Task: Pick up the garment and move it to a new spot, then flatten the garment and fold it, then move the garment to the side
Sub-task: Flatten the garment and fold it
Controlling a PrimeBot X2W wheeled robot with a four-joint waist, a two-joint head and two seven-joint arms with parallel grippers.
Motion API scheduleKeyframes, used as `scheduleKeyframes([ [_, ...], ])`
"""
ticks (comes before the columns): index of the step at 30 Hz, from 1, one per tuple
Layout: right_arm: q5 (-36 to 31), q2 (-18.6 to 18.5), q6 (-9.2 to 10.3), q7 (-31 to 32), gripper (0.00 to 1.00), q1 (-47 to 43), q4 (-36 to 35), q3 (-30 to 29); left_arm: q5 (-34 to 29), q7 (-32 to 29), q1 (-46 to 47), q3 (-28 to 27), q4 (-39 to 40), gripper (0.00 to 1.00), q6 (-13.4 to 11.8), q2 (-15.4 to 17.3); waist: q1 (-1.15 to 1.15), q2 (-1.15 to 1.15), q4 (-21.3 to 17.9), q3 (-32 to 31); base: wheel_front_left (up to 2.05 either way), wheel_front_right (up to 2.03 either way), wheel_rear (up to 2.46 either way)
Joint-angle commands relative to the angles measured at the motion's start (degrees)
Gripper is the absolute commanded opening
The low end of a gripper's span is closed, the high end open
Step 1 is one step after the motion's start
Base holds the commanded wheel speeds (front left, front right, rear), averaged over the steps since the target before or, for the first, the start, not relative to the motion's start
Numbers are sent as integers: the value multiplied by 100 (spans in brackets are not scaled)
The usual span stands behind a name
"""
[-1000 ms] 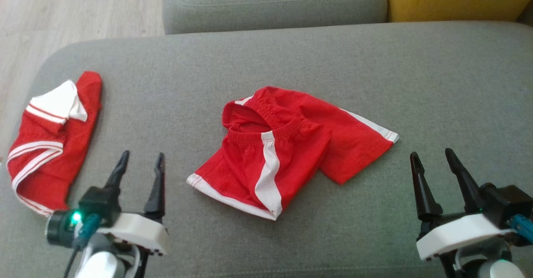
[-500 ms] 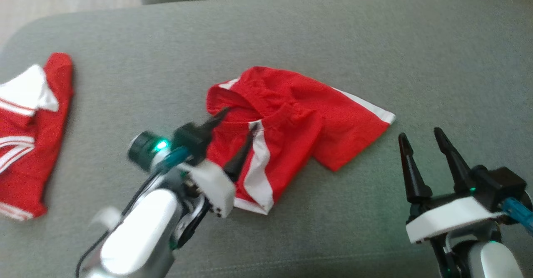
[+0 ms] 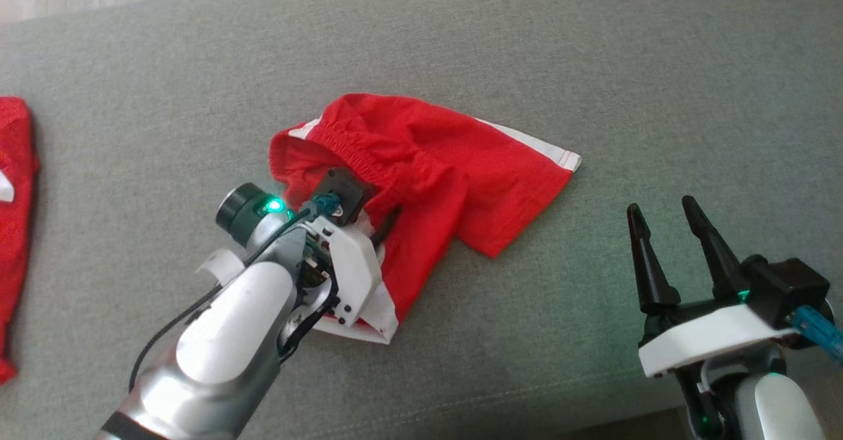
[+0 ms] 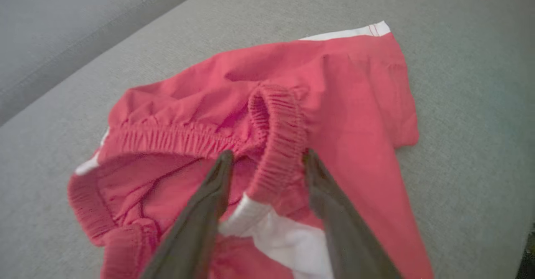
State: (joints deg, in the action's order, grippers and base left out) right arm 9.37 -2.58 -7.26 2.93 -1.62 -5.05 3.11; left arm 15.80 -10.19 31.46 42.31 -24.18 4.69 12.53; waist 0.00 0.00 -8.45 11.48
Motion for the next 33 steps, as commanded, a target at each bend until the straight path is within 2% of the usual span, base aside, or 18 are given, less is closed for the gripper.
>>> scheduleKeyframes([
  [1, 47, -30, -23, -68, 100, 201, -173, 125, 27, -8, 320, -150, 195, 0, 35, 76, 0, 0, -17, 6, 0, 0, 0],
  [11, 112, -30, -23, -121, 100, 231, -87, 86, 139, 369, 511, 71, 1167, 0, 126, -265, 0, 0, -26, -27, 0, 0, 0],
  [21, 230, -30, -23, -175, 100, 231, 22, 91, 137, 886, 857, -169, 2183, 0, -280, -665, 0, 0, 7, -103, 0, 0, 0],
  [28, 297, -30, -23, -222, 100, 263, 74, 102, 308, 582, 645, -658, 1646, 0, -795, -425, 0, 0, -23, -48, 0, 0, 0],
  [33, 311, -30, -23, -232, 100, 272, 92, 92, 592, 560, 226, -992, 1253, 0, -978, -186, 0, 0, -23, 14, 0, 0, 0],
])
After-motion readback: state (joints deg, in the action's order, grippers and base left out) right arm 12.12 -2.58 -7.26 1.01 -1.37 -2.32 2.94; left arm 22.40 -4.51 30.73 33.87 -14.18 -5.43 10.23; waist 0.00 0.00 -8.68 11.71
